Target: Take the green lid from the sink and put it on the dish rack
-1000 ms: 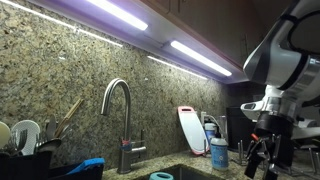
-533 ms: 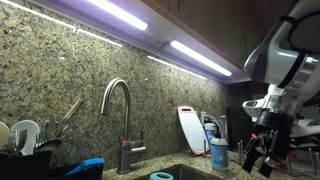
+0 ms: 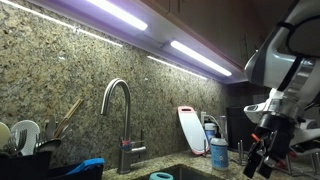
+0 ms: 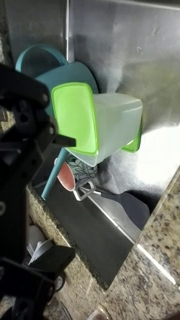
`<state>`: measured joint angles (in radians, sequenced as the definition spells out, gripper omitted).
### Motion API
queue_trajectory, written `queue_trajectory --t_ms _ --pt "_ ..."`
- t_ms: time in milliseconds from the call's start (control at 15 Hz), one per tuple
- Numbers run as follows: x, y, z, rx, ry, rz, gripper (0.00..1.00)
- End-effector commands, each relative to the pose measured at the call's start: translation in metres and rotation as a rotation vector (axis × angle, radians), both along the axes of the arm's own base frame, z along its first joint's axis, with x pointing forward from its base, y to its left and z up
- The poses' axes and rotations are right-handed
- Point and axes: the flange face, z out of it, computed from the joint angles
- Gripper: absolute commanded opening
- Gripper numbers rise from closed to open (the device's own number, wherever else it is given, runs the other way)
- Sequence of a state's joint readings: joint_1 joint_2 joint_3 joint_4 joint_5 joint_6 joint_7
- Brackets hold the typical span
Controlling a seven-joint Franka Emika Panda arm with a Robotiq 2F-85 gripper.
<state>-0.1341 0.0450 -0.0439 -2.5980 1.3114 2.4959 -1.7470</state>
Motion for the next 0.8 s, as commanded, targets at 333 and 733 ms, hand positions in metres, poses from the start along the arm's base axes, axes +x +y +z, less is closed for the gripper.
queue_trajectory --t_ms 333,733 --pt "0.018 -0.02 -0.001 0.052 -0.132 -0.141 1.0" --pt "0.033 -0.036 -0.007 0.054 -0.159 -0.219 1.0"
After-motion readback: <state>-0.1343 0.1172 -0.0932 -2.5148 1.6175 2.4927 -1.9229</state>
